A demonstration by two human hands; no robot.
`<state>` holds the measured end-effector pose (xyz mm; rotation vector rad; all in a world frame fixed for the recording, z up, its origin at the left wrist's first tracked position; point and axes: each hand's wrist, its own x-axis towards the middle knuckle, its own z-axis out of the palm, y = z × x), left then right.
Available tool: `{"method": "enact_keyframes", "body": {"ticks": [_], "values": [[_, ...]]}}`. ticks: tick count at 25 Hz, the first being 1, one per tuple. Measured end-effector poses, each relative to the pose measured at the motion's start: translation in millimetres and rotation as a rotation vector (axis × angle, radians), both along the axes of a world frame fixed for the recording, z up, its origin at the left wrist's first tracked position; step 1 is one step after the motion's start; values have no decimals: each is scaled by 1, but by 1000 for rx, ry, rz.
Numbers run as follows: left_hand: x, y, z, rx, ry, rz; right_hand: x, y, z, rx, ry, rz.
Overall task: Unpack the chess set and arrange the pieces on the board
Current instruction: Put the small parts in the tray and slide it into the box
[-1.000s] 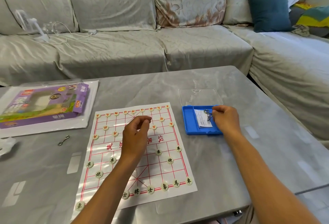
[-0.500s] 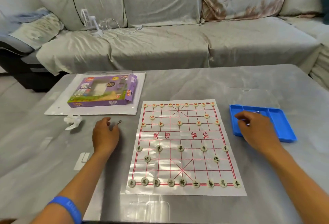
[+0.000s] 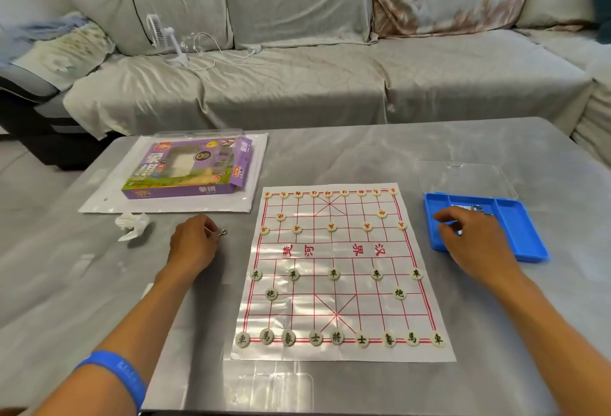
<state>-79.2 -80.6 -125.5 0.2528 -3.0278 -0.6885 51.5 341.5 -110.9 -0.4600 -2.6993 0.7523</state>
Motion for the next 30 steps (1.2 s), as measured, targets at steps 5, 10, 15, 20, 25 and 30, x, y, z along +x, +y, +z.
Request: {"method": "enact_keyframes", "body": {"ticks": [5,10,15,20,25,30], "values": [[-5,-8,8,7,-104,-16,2,-2,3,-2,-27,2],[-5,-5,12,68,-183,13,2,-8,7,-3,-100,6],[41,55,31,423,106,-34,3,-20,27,-384,-16,-28],[92,215,63,651,94,-454,22,-42,55,-895,-117,177],[103,290,60,851,53,-508,21,-5,55,-906,22,54],[97,320,40,744,13,-551,5,50,40,-569,-36,-142]]}}
